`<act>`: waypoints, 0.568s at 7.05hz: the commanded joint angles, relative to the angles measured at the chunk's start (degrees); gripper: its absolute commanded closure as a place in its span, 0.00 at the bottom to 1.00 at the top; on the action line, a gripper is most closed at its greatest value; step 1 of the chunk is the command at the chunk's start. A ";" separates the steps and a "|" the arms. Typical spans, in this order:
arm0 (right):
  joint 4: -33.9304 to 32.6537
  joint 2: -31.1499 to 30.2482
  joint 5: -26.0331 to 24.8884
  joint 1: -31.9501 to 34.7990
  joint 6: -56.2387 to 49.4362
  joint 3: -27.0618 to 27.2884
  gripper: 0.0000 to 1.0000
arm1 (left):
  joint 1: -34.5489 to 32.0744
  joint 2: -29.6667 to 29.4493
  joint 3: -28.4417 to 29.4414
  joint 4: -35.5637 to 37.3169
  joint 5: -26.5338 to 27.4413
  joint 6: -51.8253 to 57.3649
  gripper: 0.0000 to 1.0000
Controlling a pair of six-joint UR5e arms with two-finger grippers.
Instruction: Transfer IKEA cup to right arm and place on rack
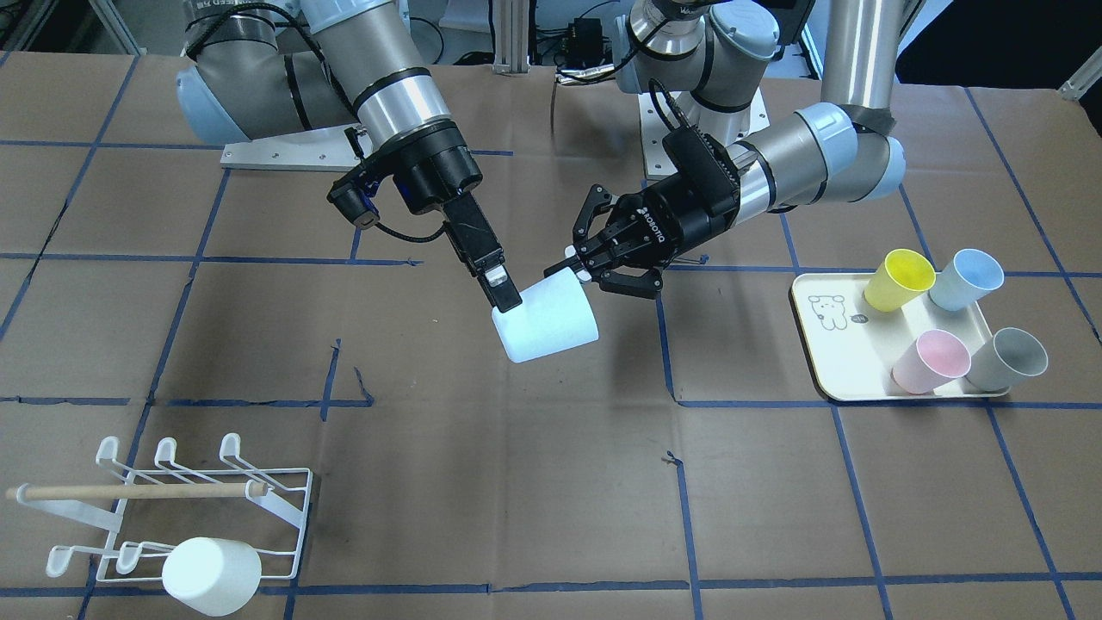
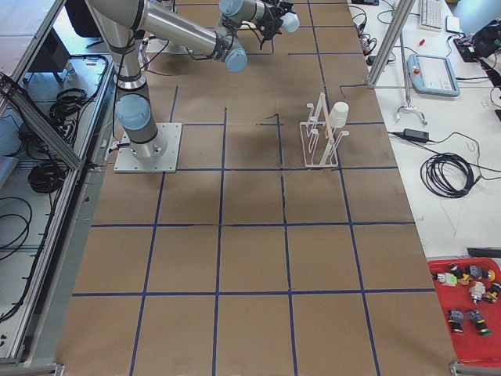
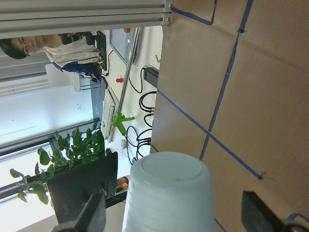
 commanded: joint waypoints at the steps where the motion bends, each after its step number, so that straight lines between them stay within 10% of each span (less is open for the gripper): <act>1: -0.01 1.19 -0.08 0.00 0.06 -0.33 0.01 | 0.00 -0.12 0.09 0.00 0.00 0.02 0.99; 4: -0.01 2.77 -0.17 0.00 0.24 -1.91 0.02 | 0.00 -0.12 0.00 0.00 0.00 -0.06 0.98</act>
